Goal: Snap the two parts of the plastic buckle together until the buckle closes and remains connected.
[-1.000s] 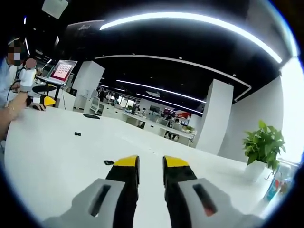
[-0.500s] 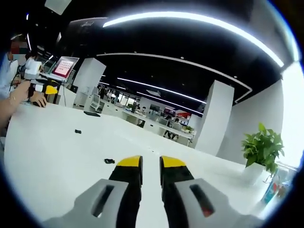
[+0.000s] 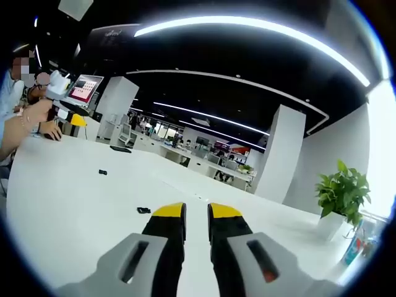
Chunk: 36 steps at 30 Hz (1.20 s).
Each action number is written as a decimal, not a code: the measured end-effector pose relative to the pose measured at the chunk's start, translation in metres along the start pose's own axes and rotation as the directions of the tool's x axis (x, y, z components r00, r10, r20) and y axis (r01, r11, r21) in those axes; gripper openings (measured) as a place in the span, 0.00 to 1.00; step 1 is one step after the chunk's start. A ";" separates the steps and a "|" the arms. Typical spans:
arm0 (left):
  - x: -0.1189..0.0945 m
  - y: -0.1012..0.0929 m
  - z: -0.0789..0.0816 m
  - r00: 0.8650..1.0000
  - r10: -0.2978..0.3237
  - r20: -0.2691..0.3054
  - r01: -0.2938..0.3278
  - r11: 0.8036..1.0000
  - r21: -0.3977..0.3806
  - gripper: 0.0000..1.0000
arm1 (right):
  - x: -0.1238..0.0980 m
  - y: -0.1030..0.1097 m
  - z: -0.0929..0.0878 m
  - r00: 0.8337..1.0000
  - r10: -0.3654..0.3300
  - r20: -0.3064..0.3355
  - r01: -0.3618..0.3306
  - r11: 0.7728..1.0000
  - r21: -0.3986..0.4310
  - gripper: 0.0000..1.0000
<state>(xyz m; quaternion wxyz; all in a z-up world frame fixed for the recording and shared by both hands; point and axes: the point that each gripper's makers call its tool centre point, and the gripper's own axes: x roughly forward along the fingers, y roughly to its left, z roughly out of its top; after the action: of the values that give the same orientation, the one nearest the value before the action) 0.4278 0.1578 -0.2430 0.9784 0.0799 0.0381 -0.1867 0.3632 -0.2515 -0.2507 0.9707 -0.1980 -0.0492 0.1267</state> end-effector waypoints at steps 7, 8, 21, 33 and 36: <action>0.008 -0.004 0.001 0.997 -0.043 -0.063 0.043 0.999 -0.002 0.72 | 0.000 0.000 0.000 1.000 0.002 -0.003 -0.002 1.000 -0.001 0.14; 0.009 -0.005 0.002 0.997 -0.047 -0.069 0.047 0.999 -0.002 0.71 | 0.000 0.001 -0.001 1.000 0.004 -0.005 -0.004 1.000 -0.002 0.14; 0.041 -0.023 -0.009 0.945 -0.156 -0.287 0.171 0.985 0.030 0.67 | 0.001 0.001 -0.002 1.000 0.007 -0.007 -0.007 1.000 -0.006 0.14; 0.075 -0.029 -0.028 0.877 -0.200 -0.437 0.236 0.971 0.029 0.62 | 0.003 0.001 -0.005 1.000 0.007 -0.022 -0.008 1.000 -0.019 0.15; 0.079 -0.030 -0.034 0.865 -0.198 -0.461 0.235 0.972 0.024 0.62 | 0.003 0.000 -0.005 1.000 0.005 -0.020 -0.006 1.000 -0.021 0.15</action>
<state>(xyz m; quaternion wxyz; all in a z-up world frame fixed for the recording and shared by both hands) 0.4882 0.1082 -0.2891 0.9110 0.1556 0.2674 -0.2727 0.3669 -0.2521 -0.2552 0.9687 -0.2095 -0.0403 0.1269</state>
